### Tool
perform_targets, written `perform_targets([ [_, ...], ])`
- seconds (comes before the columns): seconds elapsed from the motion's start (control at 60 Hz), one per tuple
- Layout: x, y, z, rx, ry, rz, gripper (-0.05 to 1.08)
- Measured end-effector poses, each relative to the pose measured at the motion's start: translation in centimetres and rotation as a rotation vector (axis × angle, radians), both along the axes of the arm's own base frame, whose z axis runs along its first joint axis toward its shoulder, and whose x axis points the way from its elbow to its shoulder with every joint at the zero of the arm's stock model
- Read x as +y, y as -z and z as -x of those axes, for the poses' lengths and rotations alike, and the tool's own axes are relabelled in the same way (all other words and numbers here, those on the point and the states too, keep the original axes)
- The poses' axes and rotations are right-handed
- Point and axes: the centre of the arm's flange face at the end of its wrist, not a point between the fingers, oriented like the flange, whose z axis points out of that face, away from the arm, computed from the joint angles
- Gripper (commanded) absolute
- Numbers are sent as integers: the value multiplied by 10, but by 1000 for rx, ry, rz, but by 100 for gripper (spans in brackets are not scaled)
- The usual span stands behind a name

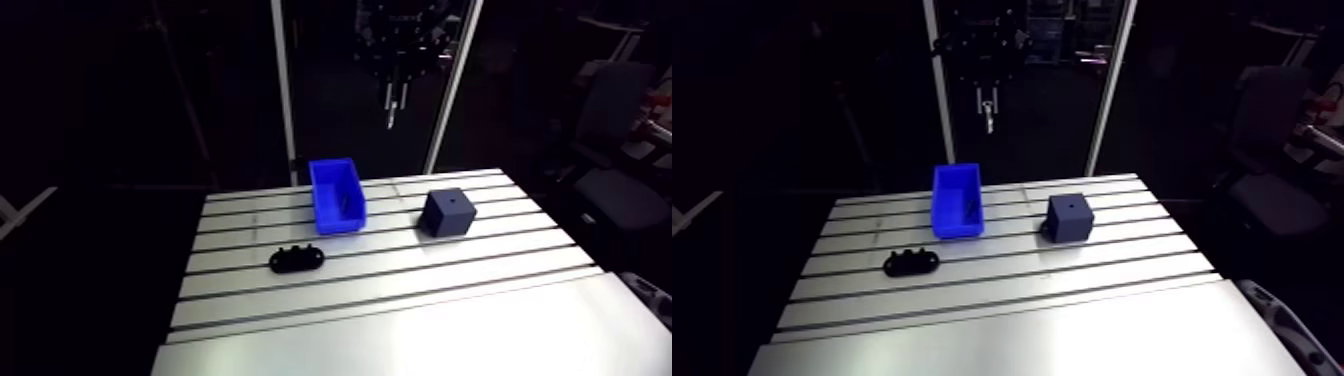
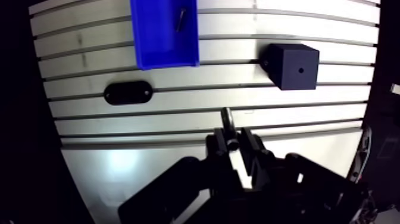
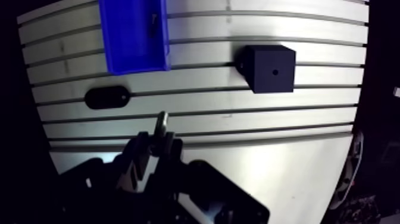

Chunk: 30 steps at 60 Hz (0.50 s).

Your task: Pick up the M10 bolt and insert it into the hole until fully seated.

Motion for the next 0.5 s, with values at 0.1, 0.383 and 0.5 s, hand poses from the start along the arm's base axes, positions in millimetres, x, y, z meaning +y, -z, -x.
perform_targets([
  [0.1, 19, 1, 1, -11, 11, 4, 108],
  [0.383, 72, 6, 4, -30, 36, 16, 108],
  [0.5, 91, 10, 8, -37, 45, 20, 108],
])
